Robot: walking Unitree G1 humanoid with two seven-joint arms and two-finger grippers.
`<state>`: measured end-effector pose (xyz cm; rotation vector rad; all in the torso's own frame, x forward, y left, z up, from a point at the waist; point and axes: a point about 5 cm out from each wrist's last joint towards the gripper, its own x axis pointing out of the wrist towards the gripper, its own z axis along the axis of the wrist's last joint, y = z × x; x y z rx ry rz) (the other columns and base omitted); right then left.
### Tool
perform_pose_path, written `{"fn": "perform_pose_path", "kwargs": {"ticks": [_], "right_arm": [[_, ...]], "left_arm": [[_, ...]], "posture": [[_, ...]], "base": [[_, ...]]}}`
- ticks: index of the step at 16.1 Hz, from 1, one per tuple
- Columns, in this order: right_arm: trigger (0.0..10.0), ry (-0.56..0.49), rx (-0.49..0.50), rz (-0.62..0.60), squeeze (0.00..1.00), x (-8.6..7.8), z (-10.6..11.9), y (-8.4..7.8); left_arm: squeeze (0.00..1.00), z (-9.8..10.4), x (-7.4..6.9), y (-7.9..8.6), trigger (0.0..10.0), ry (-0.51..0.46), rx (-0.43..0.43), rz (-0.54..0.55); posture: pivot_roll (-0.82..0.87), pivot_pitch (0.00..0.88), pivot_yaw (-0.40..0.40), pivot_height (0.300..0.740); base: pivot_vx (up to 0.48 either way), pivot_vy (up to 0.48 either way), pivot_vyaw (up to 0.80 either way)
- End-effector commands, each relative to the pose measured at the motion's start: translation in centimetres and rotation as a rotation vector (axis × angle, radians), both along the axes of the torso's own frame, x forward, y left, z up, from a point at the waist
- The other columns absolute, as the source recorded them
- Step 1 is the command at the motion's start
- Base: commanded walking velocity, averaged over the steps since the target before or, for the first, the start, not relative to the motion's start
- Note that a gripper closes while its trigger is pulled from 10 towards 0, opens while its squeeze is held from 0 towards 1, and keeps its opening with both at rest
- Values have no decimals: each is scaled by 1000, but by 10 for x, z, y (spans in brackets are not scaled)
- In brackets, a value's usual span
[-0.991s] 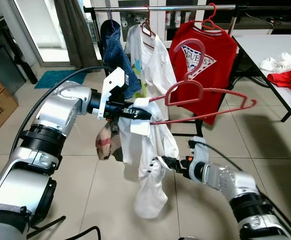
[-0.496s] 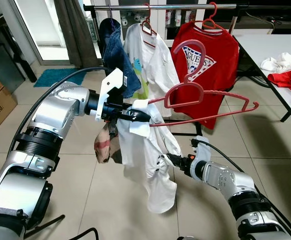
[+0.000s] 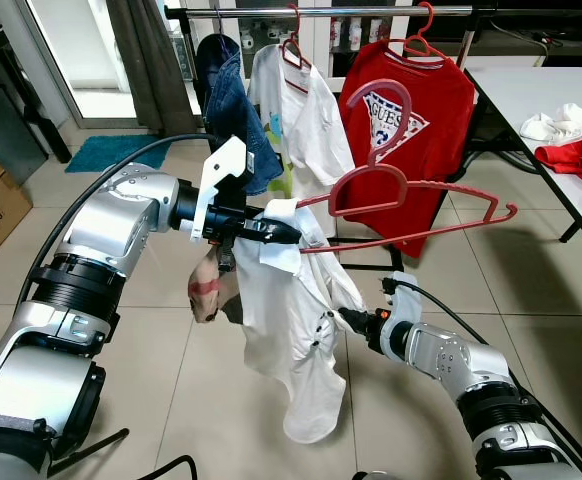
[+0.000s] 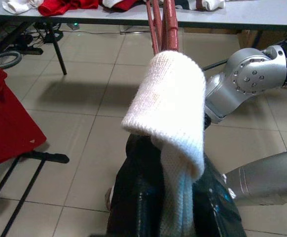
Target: Hang hanger
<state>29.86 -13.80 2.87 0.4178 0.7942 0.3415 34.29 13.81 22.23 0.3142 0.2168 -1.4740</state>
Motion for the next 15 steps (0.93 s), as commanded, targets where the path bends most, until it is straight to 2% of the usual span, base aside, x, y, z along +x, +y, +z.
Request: {"fn": "perform_pose_path", "kwargs": {"ticks": [1,4,5,6,7,11,14,15], "right_arm": [[0,-7,-10,-3,0,2,2,0],[0,-9,-11,-8,0,3,0,-1],[0,-83,3,-166,0,9,10,-31],[0,-83,3,-166,0,9,10,-31],[0,-215,-38,-341,0,13,30,-75],[0,-225,-44,-329,0,13,30,-71],[0,-217,-83,-398,0,12,27,-81],[0,-217,-100,-445,0,12,28,-89]], "left_arm": [[0,9,0,3,0,-33,-15,-1],[0,9,-1,4,0,-33,-11,4],[0,-7,-14,23,0,-39,10,85],[0,-7,-14,23,0,-39,10,85],[0,-38,-31,45,0,-69,52,269],[0,-45,-26,39,0,-75,37,315],[0,-46,-42,41,0,-60,46,249],[0,-49,-50,44,0,-35,71,219]], "posture": [[-157,39,63,740],[-156,37,62,740],[-159,0,55,740],[-159,0,55,740],[-169,0,63,740],[-169,0,71,740],[-164,0,76,740],[-161,0,79,740]], "base": [[0,0,0],[0,0,0],[0,0,0],[0,0,0],[0,0,0],[0,0,0],[0,0,0],[0,0,0]]}}
